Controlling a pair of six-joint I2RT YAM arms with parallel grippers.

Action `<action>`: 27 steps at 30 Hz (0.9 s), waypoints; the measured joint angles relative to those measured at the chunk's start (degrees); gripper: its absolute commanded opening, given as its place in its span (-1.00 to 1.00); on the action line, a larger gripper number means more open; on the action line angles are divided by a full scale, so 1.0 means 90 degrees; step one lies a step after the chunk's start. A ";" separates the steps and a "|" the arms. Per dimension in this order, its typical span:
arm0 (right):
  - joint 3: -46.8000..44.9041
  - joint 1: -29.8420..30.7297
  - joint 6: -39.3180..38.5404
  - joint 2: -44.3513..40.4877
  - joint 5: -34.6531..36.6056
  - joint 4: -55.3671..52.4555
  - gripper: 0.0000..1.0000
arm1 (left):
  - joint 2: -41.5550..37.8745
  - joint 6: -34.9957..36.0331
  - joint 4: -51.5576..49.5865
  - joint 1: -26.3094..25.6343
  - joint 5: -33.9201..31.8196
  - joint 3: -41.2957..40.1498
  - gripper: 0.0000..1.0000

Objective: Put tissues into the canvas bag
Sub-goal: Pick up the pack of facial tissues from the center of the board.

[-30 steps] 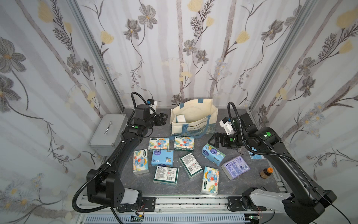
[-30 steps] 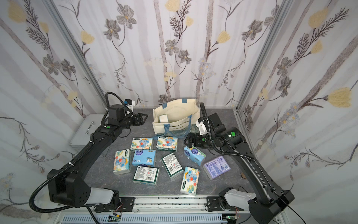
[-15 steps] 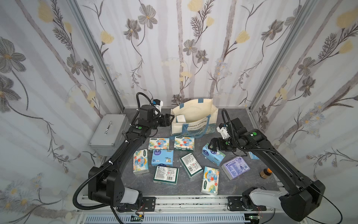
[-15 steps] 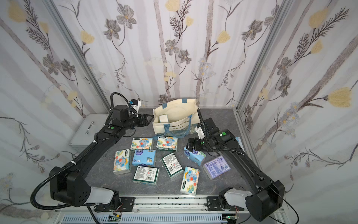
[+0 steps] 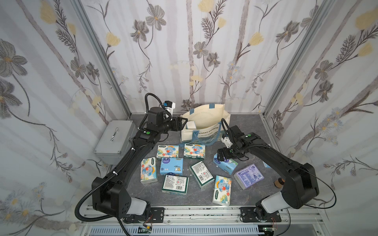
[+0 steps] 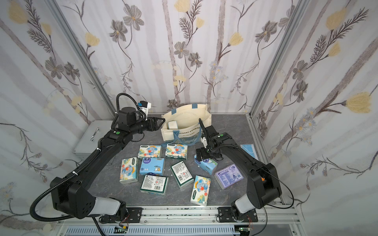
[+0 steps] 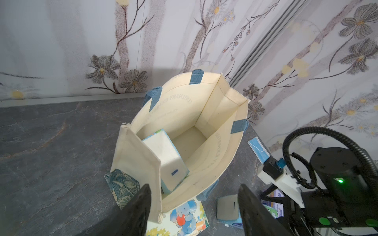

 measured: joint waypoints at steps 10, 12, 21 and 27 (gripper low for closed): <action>0.0267 0.0253 -0.0444 0.0750 0.0403 -0.0053 0.98 | -0.0221 -0.0498 0.0486 0.0085 0.0544 -0.0255 0.38; 0.0257 0.0347 -0.0503 0.0879 0.0488 -0.0078 0.93 | -0.0253 -0.0503 0.0583 0.0087 0.0607 -0.0279 0.38; 0.0197 0.0449 -0.0529 0.0969 0.0991 -0.0095 0.19 | -0.0175 -0.0546 0.0741 0.0146 0.0731 -0.0323 0.37; -0.0017 0.0449 -0.0384 0.0260 0.1263 -0.0066 -0.19 | -0.0146 -0.0663 0.0962 0.0216 0.0928 -0.0398 0.38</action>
